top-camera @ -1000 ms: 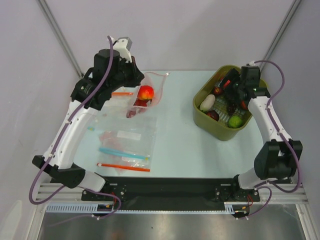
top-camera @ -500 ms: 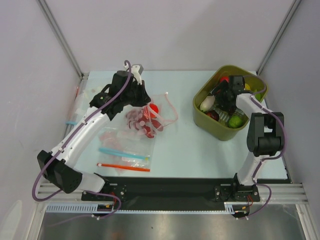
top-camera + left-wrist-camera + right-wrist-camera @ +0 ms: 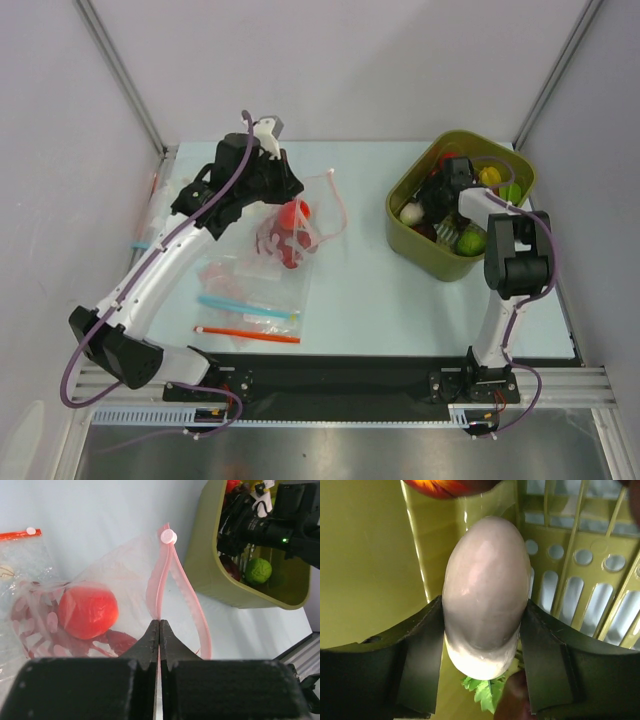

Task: Place the food in the zip-top bag and seal the zipper
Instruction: Pick up the fake vegetable from the bin, then place the fake vegetable in the zipper food storage bag.

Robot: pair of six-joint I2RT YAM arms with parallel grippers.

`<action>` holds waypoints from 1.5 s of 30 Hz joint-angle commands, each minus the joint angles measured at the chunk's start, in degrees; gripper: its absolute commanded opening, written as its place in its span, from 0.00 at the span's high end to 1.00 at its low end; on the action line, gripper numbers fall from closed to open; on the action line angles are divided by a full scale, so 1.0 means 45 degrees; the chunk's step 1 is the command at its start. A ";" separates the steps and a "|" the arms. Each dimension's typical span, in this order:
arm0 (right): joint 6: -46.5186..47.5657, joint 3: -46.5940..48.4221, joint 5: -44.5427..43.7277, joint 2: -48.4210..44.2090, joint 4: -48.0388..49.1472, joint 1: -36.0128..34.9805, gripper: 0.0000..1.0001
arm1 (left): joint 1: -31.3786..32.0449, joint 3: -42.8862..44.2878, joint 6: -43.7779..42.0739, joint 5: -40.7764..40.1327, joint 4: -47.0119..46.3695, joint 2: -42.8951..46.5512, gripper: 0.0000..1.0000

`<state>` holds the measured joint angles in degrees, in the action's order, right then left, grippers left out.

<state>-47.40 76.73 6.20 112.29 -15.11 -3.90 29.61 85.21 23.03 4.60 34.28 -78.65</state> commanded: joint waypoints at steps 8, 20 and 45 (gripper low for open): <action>0.1839 -0.0410 -0.1045 -0.3366 0.0742 0.0027 0.68 | 0.0003 0.1767 0.0273 0.1301 -0.0157 -0.0236 1.00; 0.4593 -0.1153 0.1453 -0.8037 0.0683 -0.0362 0.71 | 0.0393 0.1884 0.1171 0.2453 -0.0314 -0.0471 1.00; 0.3541 0.0917 0.6376 -0.9662 -0.0328 -0.3156 0.80 | 0.1292 0.2920 0.1582 0.2318 0.0019 -0.1194 1.00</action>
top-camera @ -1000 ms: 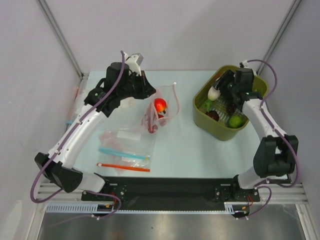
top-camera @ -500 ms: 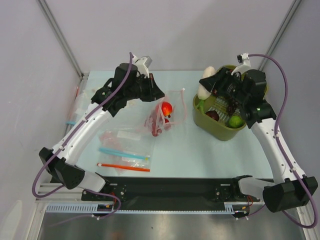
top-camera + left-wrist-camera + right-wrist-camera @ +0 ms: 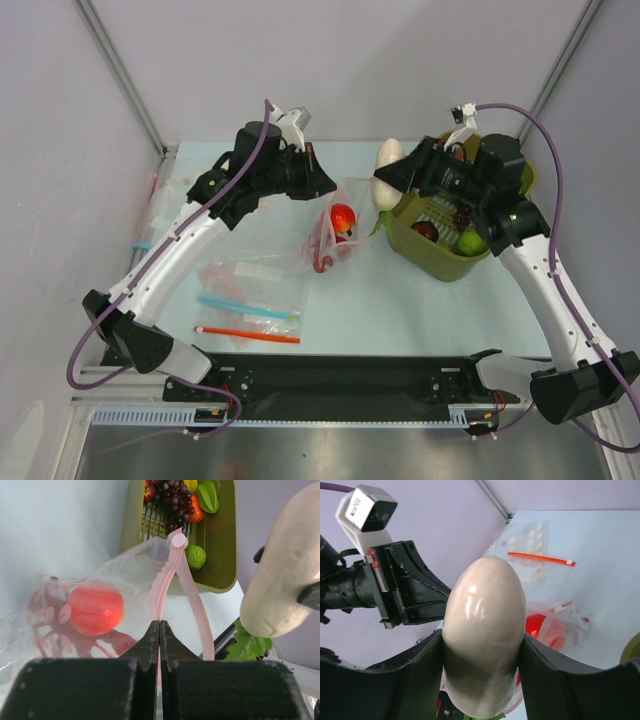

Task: Place the food in the zip-top bag and seal the zipper
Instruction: Place the fake vegetable in the zipper food storage bag.

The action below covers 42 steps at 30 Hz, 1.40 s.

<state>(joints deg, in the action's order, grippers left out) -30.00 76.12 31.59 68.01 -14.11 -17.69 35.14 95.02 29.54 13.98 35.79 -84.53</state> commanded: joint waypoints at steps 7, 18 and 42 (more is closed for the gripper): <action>-0.1241 0.1934 0.1610 0.0356 -0.2938 -0.0150 0.82 | 0.0122 0.0447 0.0037 0.0390 -0.0278 0.0172 1.00; -0.4505 0.1248 0.3233 0.0687 -0.3444 -0.1086 0.88 | 0.0317 0.0544 -0.0080 0.0741 -0.0297 0.0055 0.99; -0.7278 0.0232 0.2120 0.1586 -0.3663 -0.2025 0.74 | 0.0649 0.0116 -0.0627 0.0898 -0.0725 0.0835 1.00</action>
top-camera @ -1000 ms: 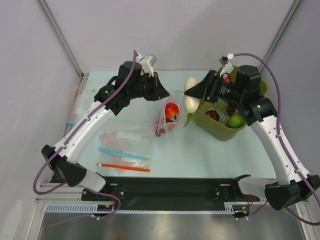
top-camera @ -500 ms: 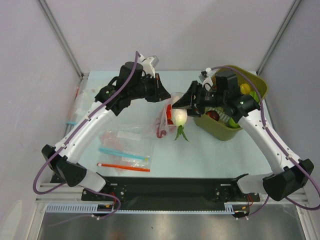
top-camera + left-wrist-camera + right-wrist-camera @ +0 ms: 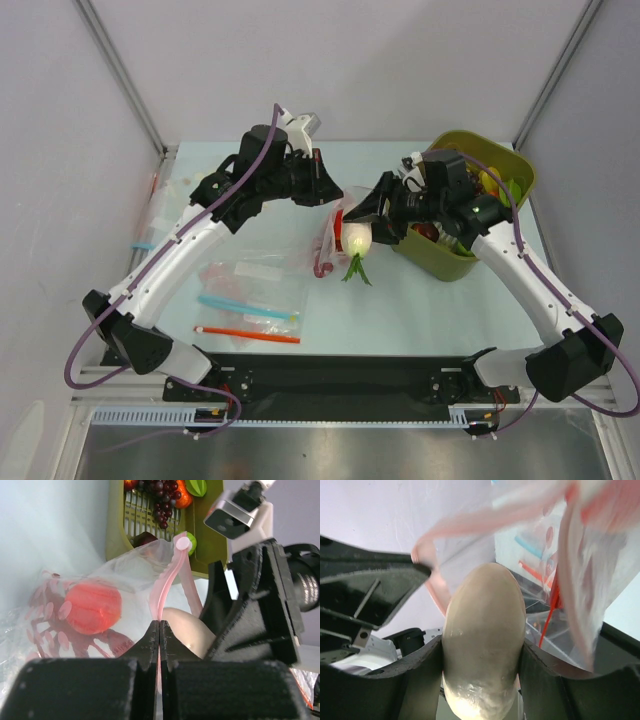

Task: Place the food in the zip-top bag and seal the zipper
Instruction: Place the fake vegetable in the zipper food storage bag.

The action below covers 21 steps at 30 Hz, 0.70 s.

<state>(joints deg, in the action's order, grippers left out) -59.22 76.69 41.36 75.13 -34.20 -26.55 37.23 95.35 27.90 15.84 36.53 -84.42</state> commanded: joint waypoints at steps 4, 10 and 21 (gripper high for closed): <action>-0.0434 0.0847 -0.0324 0.0471 0.0529 -0.0058 0.46 | 0.0222 -0.0173 -0.0185 0.0621 -0.1087 0.0967 1.00; -0.0102 0.1318 -0.0364 0.0784 0.0178 -0.0058 0.09 | 0.0222 -0.0505 0.0479 0.0778 -0.1516 0.1085 1.00; 0.1302 0.2876 -0.1104 0.0745 -0.1850 0.0039 0.12 | 0.0203 0.0313 0.0792 0.0329 -0.1049 0.0733 1.00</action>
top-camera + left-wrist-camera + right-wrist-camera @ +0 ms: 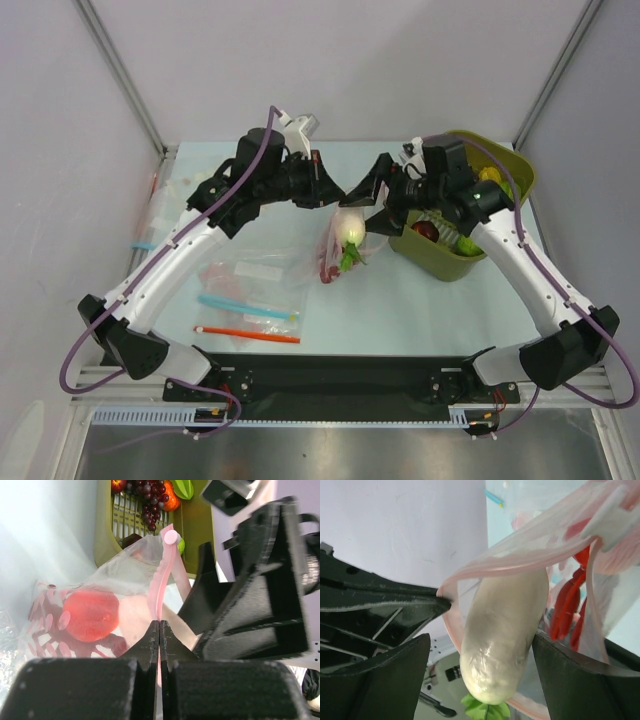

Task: Place the food in the zip-top bag and seal the zipper
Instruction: Place the fake vegetable in the zipper food storage bag.

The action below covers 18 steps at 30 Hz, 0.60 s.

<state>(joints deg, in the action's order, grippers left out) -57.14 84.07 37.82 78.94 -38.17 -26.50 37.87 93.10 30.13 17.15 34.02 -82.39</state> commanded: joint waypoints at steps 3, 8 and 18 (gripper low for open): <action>0.2032 0.2133 -0.0922 0.0212 -0.2548 0.0030 0.12 | 0.0062 0.1029 0.0277 -0.0099 -0.0373 0.0204 1.00; 0.3146 0.2352 -0.1315 0.0291 -0.3665 -0.0029 0.15 | 0.0062 0.1264 0.0297 -0.0099 -0.0294 0.0087 1.00; 0.4024 0.2936 -0.1724 0.0291 -0.4173 -0.0126 0.30 | 0.0062 0.1518 0.0297 -0.0216 -0.0080 0.0008 1.00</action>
<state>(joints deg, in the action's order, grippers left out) -42.35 93.36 31.24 80.31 -55.53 -26.83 37.87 96.25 30.57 16.69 35.44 -82.61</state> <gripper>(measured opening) 0.724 0.005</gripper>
